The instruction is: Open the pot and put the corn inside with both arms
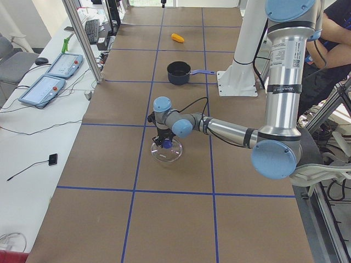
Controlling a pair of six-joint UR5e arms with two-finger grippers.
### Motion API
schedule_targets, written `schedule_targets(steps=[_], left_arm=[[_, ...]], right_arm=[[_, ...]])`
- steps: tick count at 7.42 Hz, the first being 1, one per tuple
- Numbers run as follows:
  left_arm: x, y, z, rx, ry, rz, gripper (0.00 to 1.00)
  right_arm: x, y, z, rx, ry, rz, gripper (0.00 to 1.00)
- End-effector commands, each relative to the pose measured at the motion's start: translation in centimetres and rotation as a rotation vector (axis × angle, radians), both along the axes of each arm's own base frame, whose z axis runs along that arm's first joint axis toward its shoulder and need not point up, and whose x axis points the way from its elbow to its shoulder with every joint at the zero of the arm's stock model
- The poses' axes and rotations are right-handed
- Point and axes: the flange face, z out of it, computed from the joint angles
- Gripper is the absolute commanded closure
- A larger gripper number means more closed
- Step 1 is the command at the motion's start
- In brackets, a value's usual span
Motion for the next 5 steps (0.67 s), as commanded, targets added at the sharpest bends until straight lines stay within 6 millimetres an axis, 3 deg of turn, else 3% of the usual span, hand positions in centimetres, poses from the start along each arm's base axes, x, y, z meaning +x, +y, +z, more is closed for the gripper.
schedule_targets(steps=[1, 2, 3, 5], left_arm=[[-0.8, -0.4, 0.1, -0.009, 0.003, -0.024, 0.01], [-2.6, -1.4, -0.5, -0.020, 0.019, -0.066, 0.01], [-6.4, -2.9, -1.2, -0.069, 0.074, -0.114, 0.01], [-18.2, -4.9, -1.4, -0.158, 0.070, -0.327, 0.01]], right_arm=[[0.0, 0.1, -0.1, 0.001, 0.000, -0.001, 0.00], [0.0, 0.1, -0.1, 0.001, 0.000, -0.001, 0.00], [0.0, 0.1, -0.1, 0.001, -0.002, -0.001, 0.00], [-0.2, 0.1, -0.4, -0.022, -0.015, 0.022, 0.00]])
